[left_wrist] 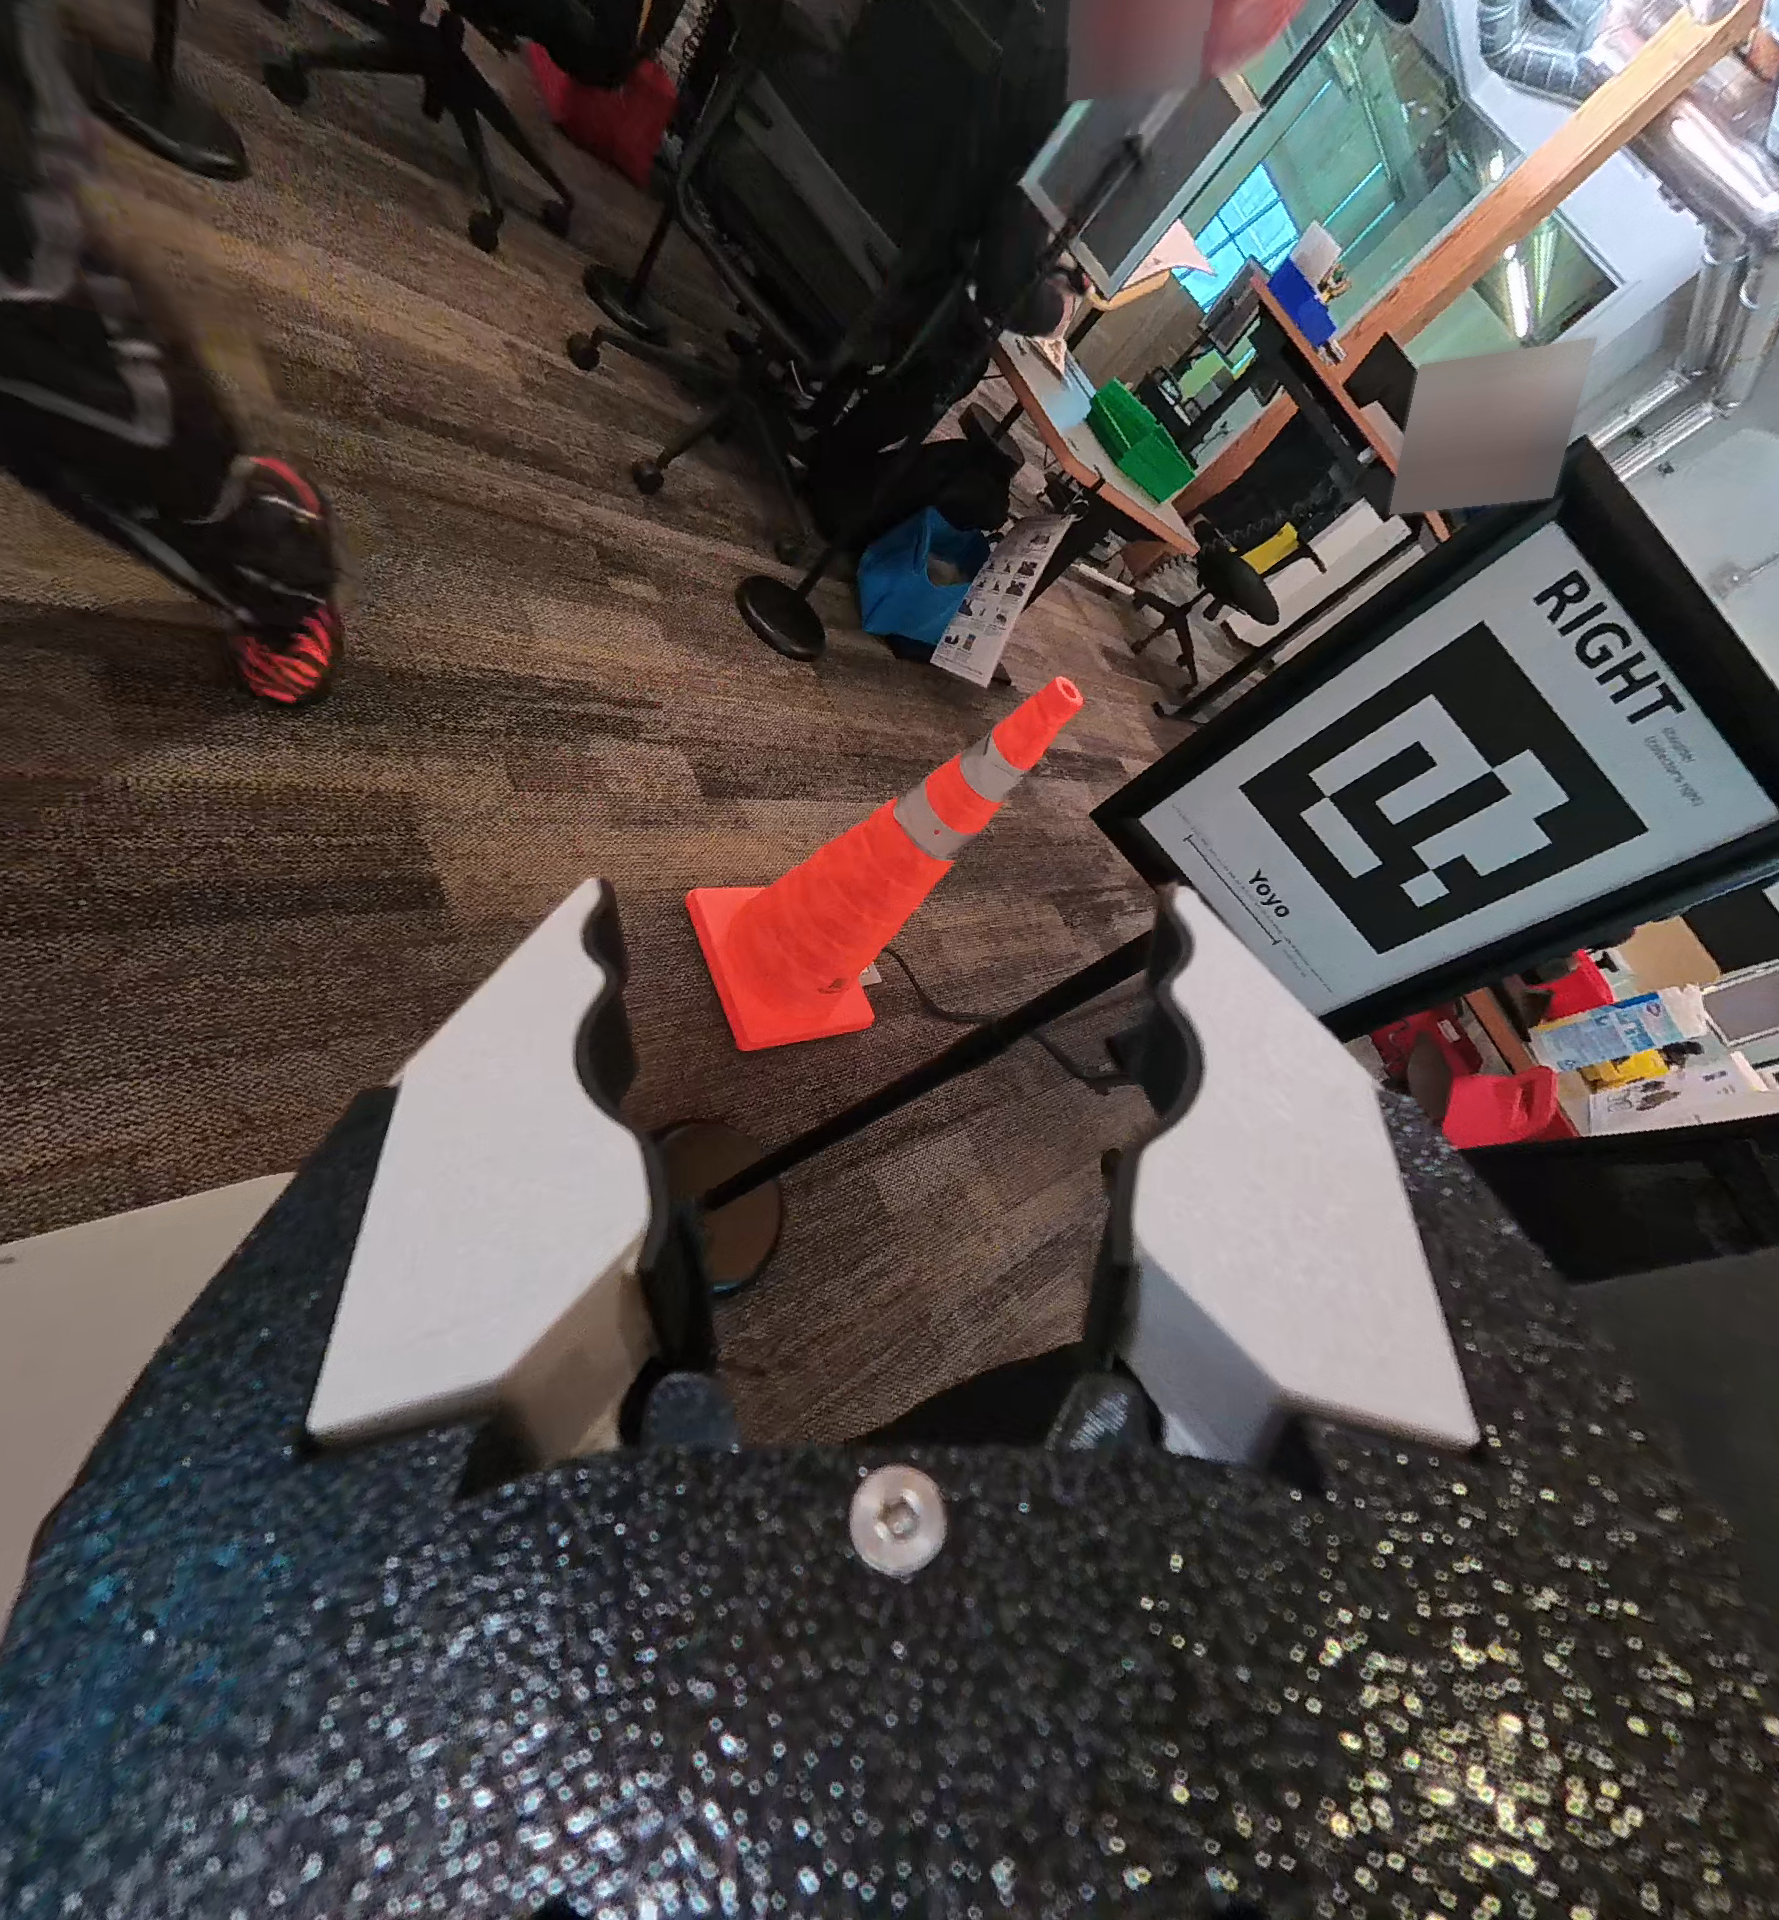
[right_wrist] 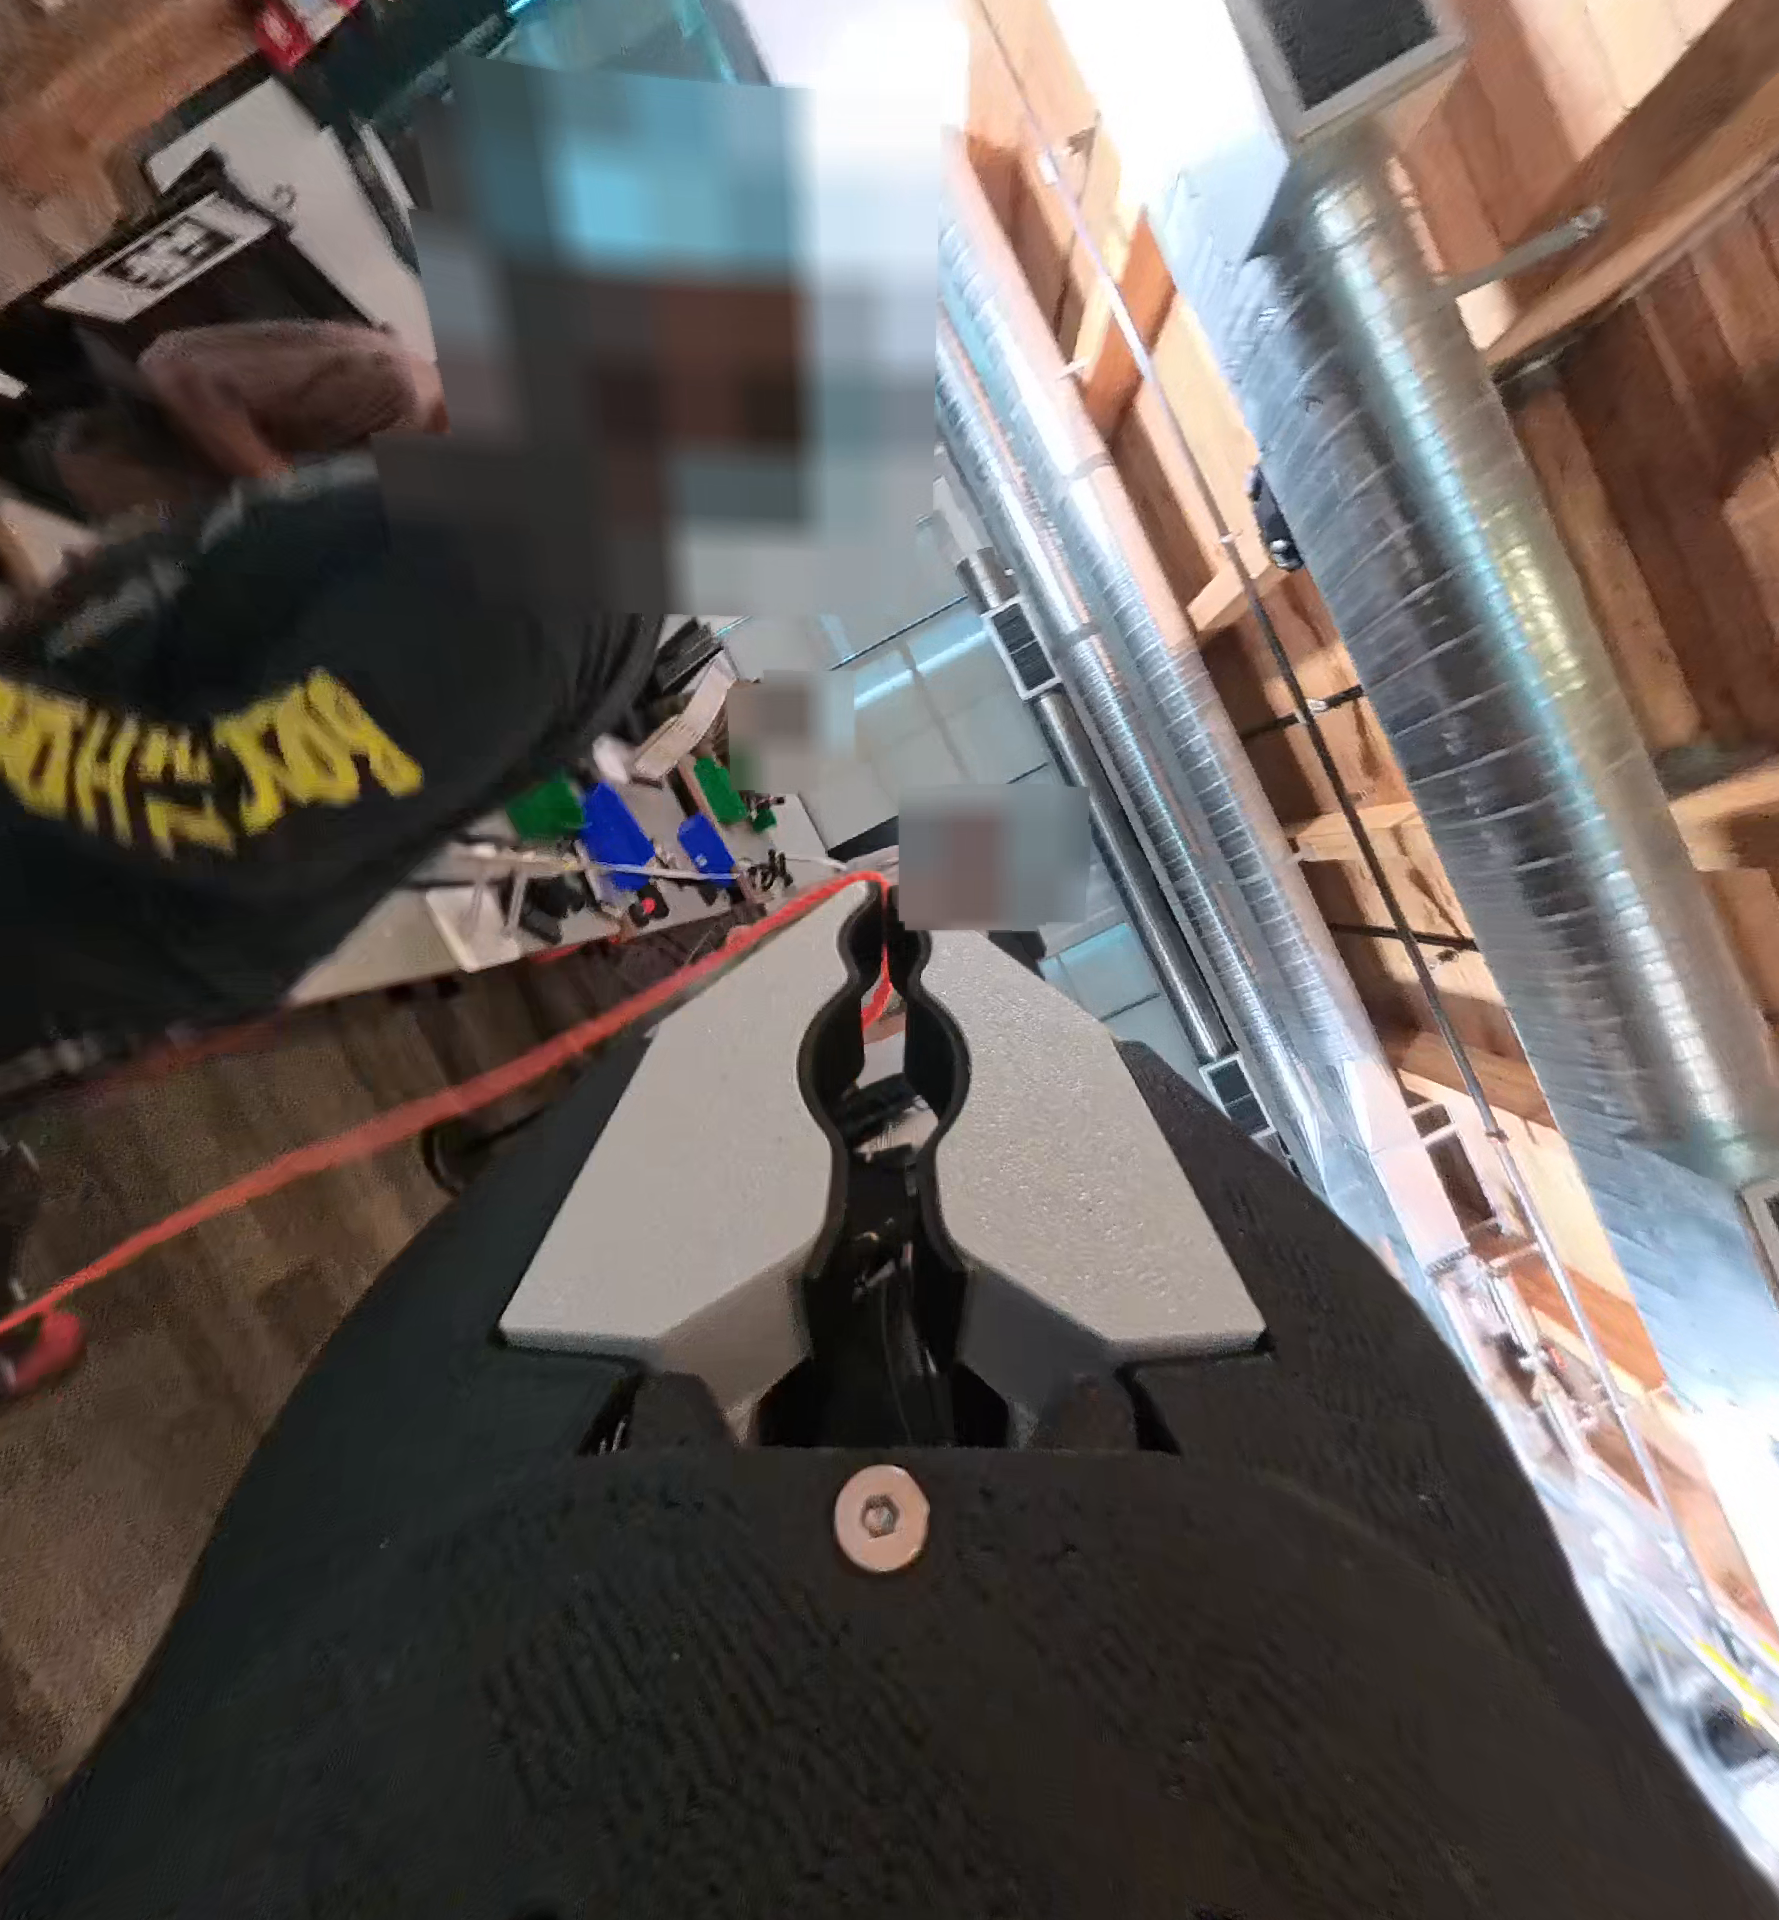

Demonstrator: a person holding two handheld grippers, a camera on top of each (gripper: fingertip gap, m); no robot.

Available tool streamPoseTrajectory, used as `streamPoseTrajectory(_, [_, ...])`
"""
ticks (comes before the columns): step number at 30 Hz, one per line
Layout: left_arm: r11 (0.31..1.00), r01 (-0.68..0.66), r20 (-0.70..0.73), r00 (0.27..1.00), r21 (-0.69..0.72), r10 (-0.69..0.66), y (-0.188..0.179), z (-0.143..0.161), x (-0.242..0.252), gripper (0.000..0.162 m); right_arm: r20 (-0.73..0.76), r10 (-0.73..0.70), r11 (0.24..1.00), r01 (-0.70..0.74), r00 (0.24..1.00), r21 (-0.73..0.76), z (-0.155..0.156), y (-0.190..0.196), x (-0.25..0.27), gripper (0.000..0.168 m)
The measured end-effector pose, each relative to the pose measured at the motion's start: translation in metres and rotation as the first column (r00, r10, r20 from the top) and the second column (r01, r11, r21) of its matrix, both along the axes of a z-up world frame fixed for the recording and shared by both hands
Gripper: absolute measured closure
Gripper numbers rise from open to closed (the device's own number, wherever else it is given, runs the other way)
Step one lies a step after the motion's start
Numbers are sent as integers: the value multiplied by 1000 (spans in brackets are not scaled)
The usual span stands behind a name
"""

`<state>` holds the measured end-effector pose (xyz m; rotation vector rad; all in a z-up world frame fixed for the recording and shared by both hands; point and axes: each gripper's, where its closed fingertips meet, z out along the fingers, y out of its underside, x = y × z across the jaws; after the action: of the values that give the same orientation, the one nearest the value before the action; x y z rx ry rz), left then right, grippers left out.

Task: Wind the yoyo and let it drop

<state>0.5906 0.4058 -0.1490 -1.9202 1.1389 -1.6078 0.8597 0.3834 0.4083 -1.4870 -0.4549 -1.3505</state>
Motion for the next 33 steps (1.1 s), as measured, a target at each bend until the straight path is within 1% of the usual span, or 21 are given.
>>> streamPoseTrajectory(3, [1000, 4, -10, 1000, -6, -4, -2, -4, -3, 64, 4, -16, 994, 17, 1000, -110, -42, 7, 3, 168])
streamPoseTrajectory(6, [1000, -3, -13, 1000, -10, 2, 0, -4, -3, 64, -19, -34, 986, 30, 999, -167, -86, 11, 10, 168])
streamPoseTrajectory(10, [1000, -14, -13, 1000, -5, 14, 4, -3, -4, 64, -66, -25, 972, 9, 997, -235, -160, 10, 5, 168])
streamPoseTrajectory(15, [1000, -25, -26, 999, -17, 24, 6, -7, -6, 64, -125, -14, 944, -28, 992, -330, -280, 1, -21, 168])
streamPoseTrajectory(19, [999, -41, -47, 998, -13, 40, 7, -12, -16, 64, -204, -30, 906, -59, 979, -419, -392, -6, -42, 168])
streamPoseTrajectory(23, [998, -60, -78, 995, 6, 61, 10, -21, -23, 64, -341, -59, 859, -126, 938, -496, -503, -7, -60, 168])
streamPoseTrajectory(25, [997, -71, -87, 994, 25, 73, 11, -24, -25, 64, -392, -77, 850, -146, 917, -507, -543, -1, -61, 168])
streamPoseTrajectory(26, [997, -75, -88, 993, 35, 78, 11, -24, -26, 64, -417, -82, 845, -158, 905, -511, -556, 4, -61, 168])
streamPoseTrajectory(27, [996, -78, -88, 993, 42, 81, 11, -24, -27, 64, -427, -84, 843, -164, 901, -513, -562, 10, -59, 168])
streamPoseTrajectory(28, [996, -77, -88, 993, 45, 81, 11, -25, -27, 64, -417, -76, 844, -165, 906, -511, -559, 18, -54, 168])
streamPoseTrajectory(29, [996, -76, -89, 993, 44, 79, 11, -25, -27, 64, -402, -68, 849, -158, 913, -504, -546, 27, -47, 168])
streamPoseTrajectory(30, [996, -76, -88, 993, 42, 80, 12, -25, -27, 64, -368, -54, 868, -139, 928, -477, -518, 38, -36, 168])
streamPoseTrajectory(31, [996, -78, -86, 993, 40, 81, 12, -24, -27, 64, -324, -39, 892, -113, 945, -438, -479, 47, -23, 168])
streamPoseTrajectory(32, [996, -80, -81, 993, 37, 83, 13, -24, -26, 63, -286, -32, 919, -85, 958, -385, -429, 51, -14, 168])
streamPoseTrajectory(33, [996, -82, -76, 994, 36, 85, 14, -23, -26, 64, -238, -9, 953, -64, 971, -296, -369, 53, -6, 168])
